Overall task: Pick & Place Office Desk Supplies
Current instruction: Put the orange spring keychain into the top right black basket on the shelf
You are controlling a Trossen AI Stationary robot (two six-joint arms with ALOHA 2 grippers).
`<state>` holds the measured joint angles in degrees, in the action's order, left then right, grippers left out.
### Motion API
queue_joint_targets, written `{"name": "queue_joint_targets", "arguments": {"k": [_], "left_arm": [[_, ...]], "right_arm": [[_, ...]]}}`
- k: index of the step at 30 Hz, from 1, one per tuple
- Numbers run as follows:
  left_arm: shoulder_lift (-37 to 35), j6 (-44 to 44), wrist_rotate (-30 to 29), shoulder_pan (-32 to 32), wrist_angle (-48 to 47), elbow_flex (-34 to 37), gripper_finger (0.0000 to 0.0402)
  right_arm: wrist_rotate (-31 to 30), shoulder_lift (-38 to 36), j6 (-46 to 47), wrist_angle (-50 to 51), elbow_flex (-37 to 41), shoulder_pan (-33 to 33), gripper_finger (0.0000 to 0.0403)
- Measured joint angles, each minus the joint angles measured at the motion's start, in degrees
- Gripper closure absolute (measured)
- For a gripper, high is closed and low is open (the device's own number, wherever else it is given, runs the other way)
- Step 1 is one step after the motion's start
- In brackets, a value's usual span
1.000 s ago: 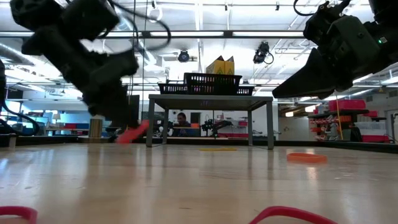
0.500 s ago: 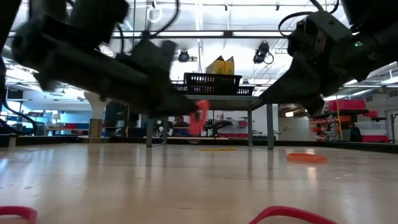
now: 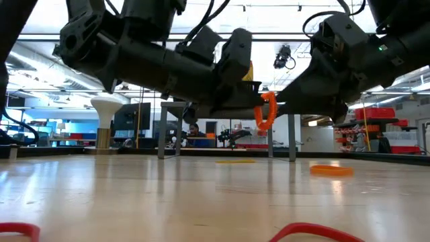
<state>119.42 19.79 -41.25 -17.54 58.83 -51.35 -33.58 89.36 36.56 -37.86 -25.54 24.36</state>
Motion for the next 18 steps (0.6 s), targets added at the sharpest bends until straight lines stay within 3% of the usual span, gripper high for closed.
{"name": "queue_joint_targets", "arguments": {"k": [8, 18], "left_arm": [[0.0, -0.5, 0.0, 0.0, -2.0, -1.4, 0.0387], [-0.2, -2.5, -0.6, -0.9, -2.2, -1.3, 0.0384]], "right_arm": [[-0.2, 2.7, 0.1, -4.1, -0.1, -1.8, 0.0247], [0.4, 6.7, -4.1, -8.0, 0.0, -3.9, 0.0355]]}}
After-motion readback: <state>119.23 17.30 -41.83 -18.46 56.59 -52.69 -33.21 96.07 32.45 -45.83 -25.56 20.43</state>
